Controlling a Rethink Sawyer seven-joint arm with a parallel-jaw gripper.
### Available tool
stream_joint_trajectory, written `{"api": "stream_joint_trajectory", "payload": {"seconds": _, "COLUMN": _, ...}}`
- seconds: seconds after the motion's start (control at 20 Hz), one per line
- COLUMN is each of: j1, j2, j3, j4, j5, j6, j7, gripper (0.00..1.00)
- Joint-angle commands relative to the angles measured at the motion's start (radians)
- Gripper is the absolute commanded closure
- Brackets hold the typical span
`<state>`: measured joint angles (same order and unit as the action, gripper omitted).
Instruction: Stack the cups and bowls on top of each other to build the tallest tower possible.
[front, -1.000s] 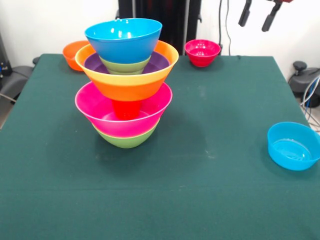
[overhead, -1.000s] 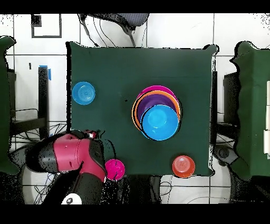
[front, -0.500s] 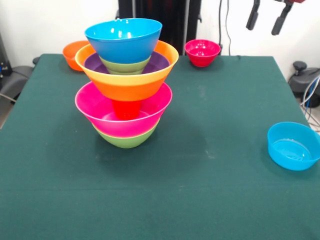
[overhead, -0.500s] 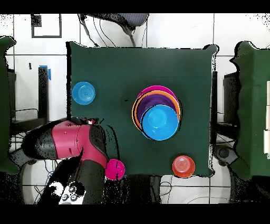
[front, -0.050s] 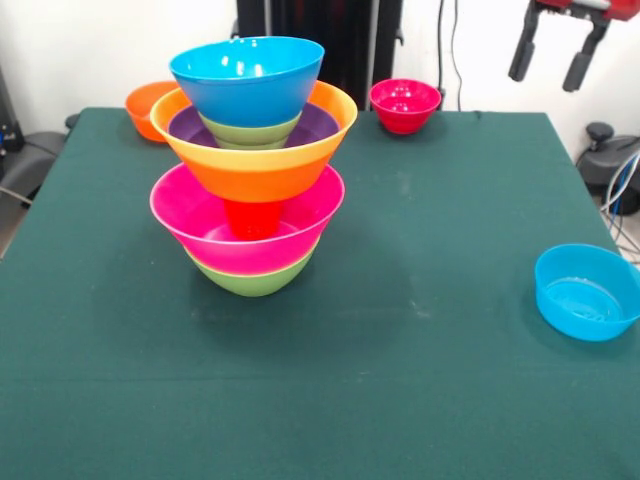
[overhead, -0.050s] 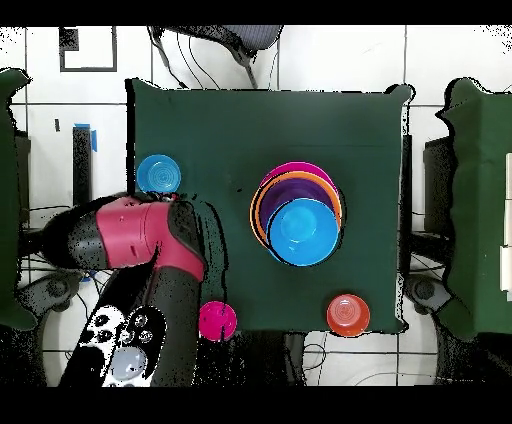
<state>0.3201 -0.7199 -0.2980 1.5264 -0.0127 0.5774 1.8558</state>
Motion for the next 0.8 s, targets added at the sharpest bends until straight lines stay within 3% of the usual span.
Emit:
{"api": "stream_joint_trajectory", "payload": {"seconds": 0.05, "j1": -0.062, "j2": 0.136, "j3": 0.163, "j4": -0.143, "j5": -0.093, "j6": 0.087, "j7": -0.112, "gripper": 0.0}}
{"api": "stream_joint_trajectory", "payload": {"seconds": 0.8, "j1": -0.137, "j2": 0.173, "j3": 0.237, "j4": -0.156, "j5": -0.157, "j6": 0.046, "j7": -0.133, "gripper": 0.0}}
